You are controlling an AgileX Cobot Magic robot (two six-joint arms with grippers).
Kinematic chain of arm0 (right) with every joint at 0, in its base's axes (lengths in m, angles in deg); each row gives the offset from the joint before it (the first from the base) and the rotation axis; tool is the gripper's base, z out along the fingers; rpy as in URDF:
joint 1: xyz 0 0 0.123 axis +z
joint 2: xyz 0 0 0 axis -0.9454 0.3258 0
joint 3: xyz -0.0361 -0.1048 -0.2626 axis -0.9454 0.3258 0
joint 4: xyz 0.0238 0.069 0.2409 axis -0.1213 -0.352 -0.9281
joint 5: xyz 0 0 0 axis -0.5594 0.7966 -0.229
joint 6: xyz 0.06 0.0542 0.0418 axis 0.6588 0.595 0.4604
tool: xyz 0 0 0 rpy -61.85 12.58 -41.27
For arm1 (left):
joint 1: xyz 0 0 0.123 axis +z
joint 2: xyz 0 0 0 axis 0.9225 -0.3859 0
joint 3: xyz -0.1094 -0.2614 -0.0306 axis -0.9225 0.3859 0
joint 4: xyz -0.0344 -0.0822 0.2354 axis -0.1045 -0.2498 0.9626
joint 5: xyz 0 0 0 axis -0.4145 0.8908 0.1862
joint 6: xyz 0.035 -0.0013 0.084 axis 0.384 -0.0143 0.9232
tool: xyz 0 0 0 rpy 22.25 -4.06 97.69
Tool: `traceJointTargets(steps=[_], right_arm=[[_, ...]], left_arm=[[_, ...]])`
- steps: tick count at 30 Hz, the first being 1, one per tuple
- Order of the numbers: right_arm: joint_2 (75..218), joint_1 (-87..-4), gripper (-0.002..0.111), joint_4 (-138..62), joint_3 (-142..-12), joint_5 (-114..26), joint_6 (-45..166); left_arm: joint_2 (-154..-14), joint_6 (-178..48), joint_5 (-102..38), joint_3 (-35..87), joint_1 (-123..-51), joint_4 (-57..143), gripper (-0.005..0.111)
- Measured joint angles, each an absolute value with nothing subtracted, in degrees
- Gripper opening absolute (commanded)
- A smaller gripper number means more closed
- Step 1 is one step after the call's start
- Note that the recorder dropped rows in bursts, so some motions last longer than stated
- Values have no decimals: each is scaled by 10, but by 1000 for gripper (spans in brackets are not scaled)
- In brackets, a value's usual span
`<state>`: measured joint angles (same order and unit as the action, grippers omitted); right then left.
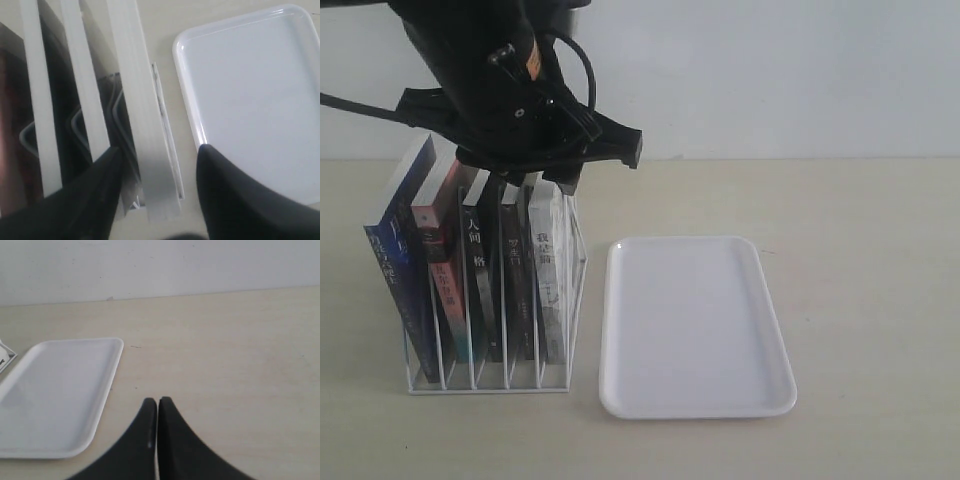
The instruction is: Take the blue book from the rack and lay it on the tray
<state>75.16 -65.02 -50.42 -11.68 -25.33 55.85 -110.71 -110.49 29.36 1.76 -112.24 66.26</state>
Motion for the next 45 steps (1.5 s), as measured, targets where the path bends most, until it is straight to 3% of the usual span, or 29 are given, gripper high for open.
traceJointTargets(steps=[20,36,45], right_arm=[[752,-650,0,-504,-117,-253,559],[752,-650,0,-504,-117,-253,559],[752,-650,0,-504,-117,-253,559]], left_arm=[[-1138,-1106,289,17,-1122,657,44],[-1142,-1139,297,17,-1120,675,5],[-1123,-1141,310,17,-1120,679,4]])
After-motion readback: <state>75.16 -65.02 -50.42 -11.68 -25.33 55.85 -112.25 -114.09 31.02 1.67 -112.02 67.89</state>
